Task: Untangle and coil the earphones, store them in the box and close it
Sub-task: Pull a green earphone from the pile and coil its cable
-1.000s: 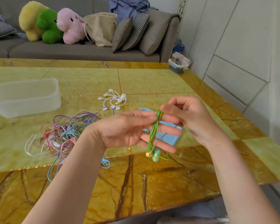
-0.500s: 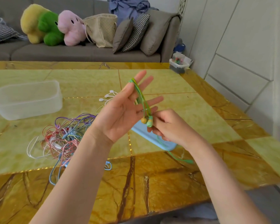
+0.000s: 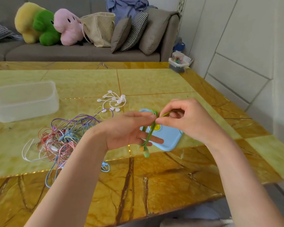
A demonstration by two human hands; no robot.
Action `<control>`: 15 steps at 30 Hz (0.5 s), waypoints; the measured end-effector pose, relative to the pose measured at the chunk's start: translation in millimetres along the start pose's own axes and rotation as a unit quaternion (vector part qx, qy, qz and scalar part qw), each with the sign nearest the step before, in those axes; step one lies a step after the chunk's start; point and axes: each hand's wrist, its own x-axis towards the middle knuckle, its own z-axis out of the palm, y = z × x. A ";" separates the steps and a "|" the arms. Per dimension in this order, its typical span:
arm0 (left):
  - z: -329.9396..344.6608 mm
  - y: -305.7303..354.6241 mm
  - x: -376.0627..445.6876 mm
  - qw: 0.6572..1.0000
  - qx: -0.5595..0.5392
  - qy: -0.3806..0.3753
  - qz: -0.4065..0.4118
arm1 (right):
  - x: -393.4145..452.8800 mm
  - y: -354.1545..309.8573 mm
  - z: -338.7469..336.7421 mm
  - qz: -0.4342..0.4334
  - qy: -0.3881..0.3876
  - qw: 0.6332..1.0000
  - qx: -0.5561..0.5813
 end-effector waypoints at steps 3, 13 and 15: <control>-0.8 0.7 -3.2 0.999 0.012 -0.046 -0.024 | -0.2 2.6 -0.7 -0.002 0.002 1.000 -0.007; -5.0 2.7 -14.2 0.968 -0.030 -0.248 -0.033 | 5.5 8.7 8.2 0.019 0.010 0.988 0.153; -3.7 2.0 -12.5 0.956 -0.073 -0.284 -0.019 | 6.8 5.4 14.1 0.031 0.014 0.980 0.196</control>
